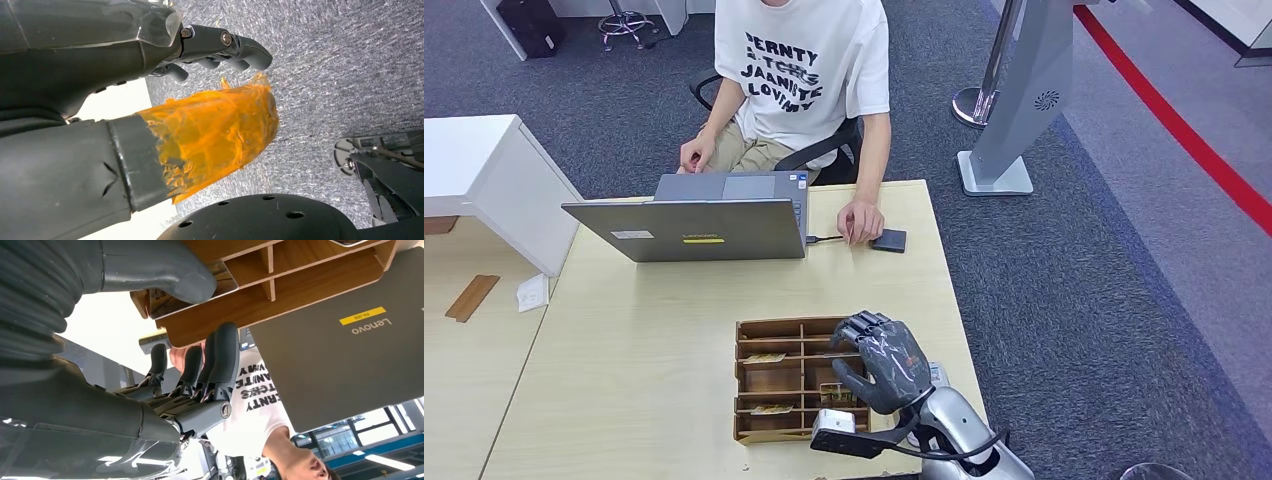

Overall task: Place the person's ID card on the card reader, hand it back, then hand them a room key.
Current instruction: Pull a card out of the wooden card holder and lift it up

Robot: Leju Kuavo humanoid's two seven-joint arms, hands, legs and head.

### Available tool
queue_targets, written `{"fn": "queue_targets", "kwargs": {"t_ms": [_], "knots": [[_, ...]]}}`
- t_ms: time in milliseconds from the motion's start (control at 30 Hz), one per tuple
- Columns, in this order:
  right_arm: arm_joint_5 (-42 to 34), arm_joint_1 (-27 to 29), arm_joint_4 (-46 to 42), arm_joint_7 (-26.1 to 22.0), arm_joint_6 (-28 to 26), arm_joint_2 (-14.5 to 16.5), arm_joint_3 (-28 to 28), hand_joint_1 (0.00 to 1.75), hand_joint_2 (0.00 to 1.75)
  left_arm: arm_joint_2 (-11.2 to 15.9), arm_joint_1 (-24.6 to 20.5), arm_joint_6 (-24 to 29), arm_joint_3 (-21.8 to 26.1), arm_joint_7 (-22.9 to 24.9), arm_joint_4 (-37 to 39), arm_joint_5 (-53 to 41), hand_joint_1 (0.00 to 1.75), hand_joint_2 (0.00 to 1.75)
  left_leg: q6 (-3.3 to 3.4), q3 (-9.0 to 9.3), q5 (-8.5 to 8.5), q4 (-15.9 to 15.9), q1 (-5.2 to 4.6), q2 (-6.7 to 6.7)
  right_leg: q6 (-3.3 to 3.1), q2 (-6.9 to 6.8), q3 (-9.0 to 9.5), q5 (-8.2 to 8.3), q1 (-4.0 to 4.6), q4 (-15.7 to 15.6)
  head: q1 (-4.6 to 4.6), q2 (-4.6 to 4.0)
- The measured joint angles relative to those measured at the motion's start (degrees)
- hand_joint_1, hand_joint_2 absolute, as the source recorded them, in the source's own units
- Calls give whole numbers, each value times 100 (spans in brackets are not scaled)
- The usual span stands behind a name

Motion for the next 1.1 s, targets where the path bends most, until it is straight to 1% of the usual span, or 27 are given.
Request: {"fn": "queue_targets", "kwargs": {"t_ms": [267, 500, 1100], "knots": [[52, 1, 59, 45, 0, 0, -29, 91, 175, 0, 0, -5, 0, 0, 0, 2, 0, 0, 0, 0, 0, 0, 0, 0, 0, 0, 0, 0, 0, 0, 0, 0], [91, 0, 128, 67, -3, 1, -44, 99, 175, 0, 0, -5, 0, 1, 0, 2, 0, 0, 0, 0, 0, 0, 0, 0, 0, 0, 0, 0, 0, 0, 0, 0], [182, 0, 197, 76, -14, 13, -92, 103, 175, 0, 0, -5, 0, -1, 0, 2, 0, 0, 0, 0, 0, 0, 0, 0, 0, 0, 0, 0, 0, 0, 0, 0]]}}
